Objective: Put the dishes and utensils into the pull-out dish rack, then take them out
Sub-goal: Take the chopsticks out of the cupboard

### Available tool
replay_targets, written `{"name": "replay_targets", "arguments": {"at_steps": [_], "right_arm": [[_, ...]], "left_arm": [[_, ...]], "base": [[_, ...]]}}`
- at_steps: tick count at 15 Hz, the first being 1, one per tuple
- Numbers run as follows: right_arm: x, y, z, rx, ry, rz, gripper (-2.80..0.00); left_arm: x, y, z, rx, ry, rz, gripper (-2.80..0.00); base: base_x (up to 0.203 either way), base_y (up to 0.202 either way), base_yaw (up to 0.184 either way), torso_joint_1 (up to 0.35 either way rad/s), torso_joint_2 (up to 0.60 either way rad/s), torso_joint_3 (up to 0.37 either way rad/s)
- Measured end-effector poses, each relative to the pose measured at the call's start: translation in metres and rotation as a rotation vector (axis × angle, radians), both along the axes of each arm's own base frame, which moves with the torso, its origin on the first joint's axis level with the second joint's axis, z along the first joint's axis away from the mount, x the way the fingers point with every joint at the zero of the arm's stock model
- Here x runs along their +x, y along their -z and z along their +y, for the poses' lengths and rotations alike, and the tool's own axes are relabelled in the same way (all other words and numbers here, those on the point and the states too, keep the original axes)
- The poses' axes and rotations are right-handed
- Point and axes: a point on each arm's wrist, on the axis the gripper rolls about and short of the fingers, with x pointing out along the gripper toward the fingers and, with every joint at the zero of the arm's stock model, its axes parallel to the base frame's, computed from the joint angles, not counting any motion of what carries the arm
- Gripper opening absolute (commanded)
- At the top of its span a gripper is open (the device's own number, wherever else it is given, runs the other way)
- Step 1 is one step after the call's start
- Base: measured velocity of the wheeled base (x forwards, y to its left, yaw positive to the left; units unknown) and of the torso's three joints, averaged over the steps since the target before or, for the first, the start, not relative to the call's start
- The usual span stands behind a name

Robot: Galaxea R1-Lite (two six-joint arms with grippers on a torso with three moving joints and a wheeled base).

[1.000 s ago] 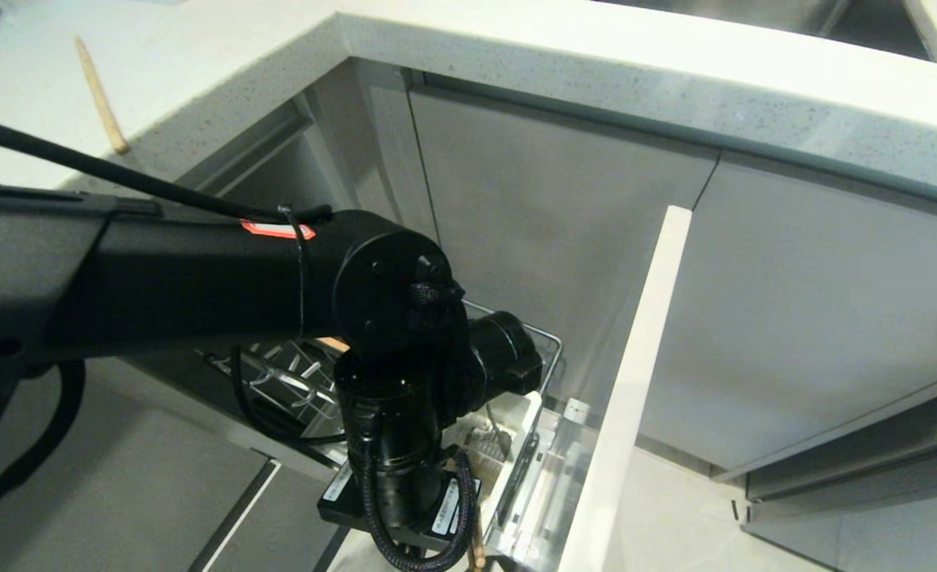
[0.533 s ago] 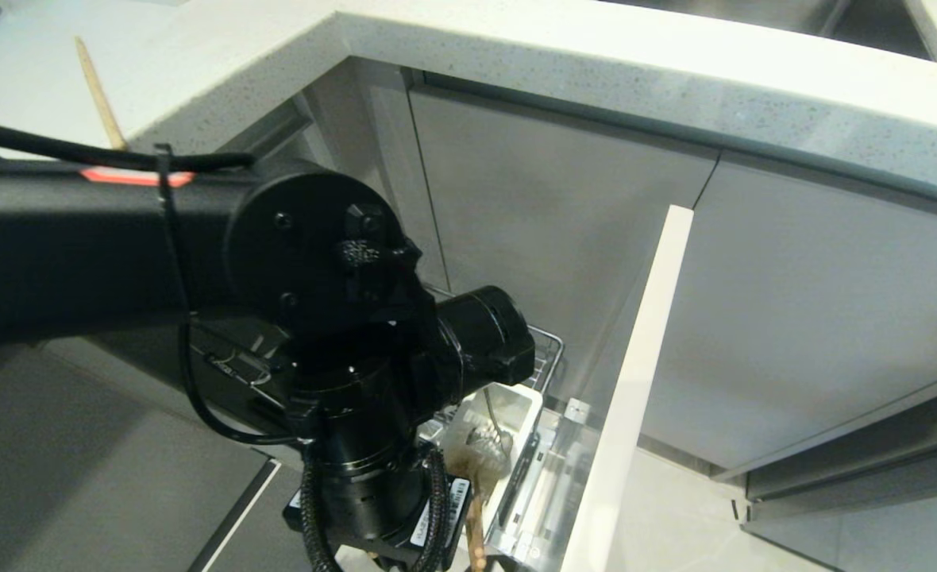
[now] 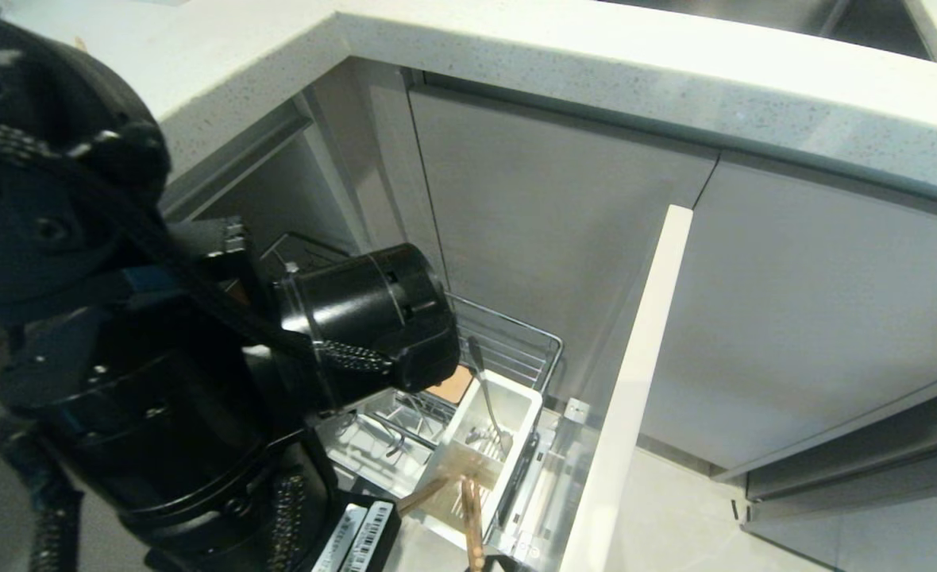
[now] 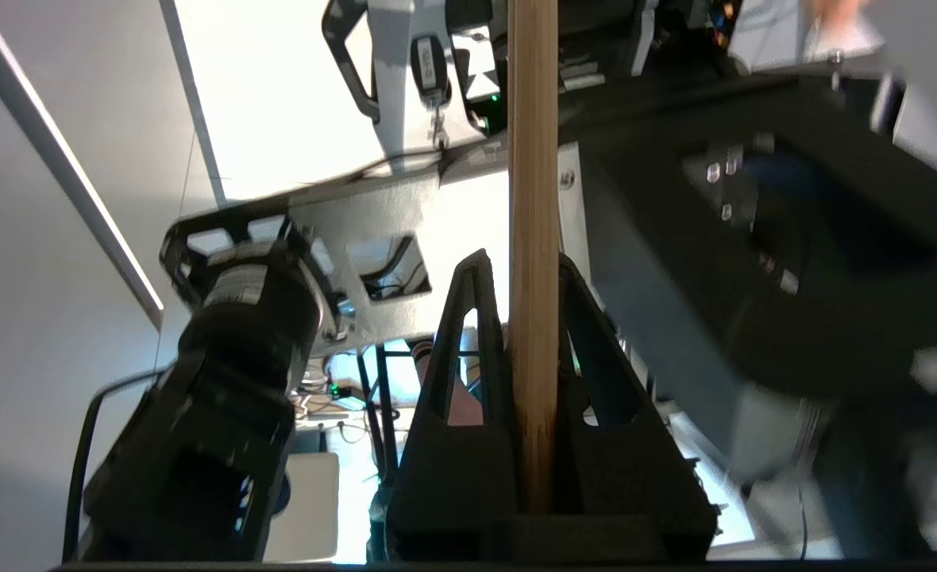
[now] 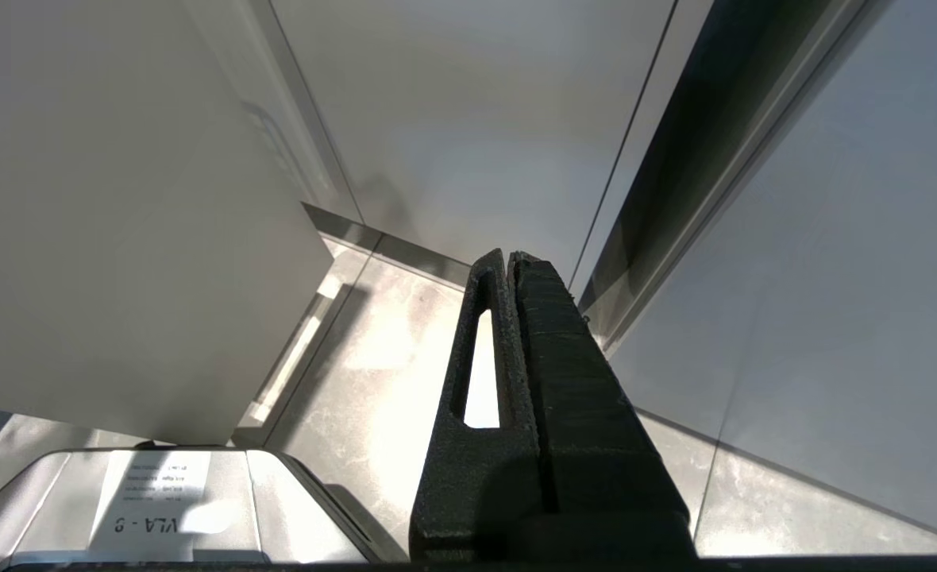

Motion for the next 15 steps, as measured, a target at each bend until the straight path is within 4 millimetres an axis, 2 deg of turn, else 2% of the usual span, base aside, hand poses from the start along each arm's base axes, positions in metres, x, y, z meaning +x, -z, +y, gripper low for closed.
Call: {"name": "replay_targets", "arguments": {"at_steps": [7, 15], "right_arm": [[0.000, 0.000, 0.000, 0.000, 0.001, 0.000, -2.80], [0.000, 0.000, 0.000, 0.000, 0.000, 0.000, -2.80]], "left_arm": [[-0.035, -0.037, 0.040, -0.132, 0.045, -0.073, -2.80], [-0.057, -0.075, 0.078, -0.328, 0.063, -0.204, -2.80]], "base": [[0.000, 0.000, 0.000, 0.000, 0.00, 0.000], [0.000, 0.000, 0.000, 0.000, 0.00, 0.000]]}}
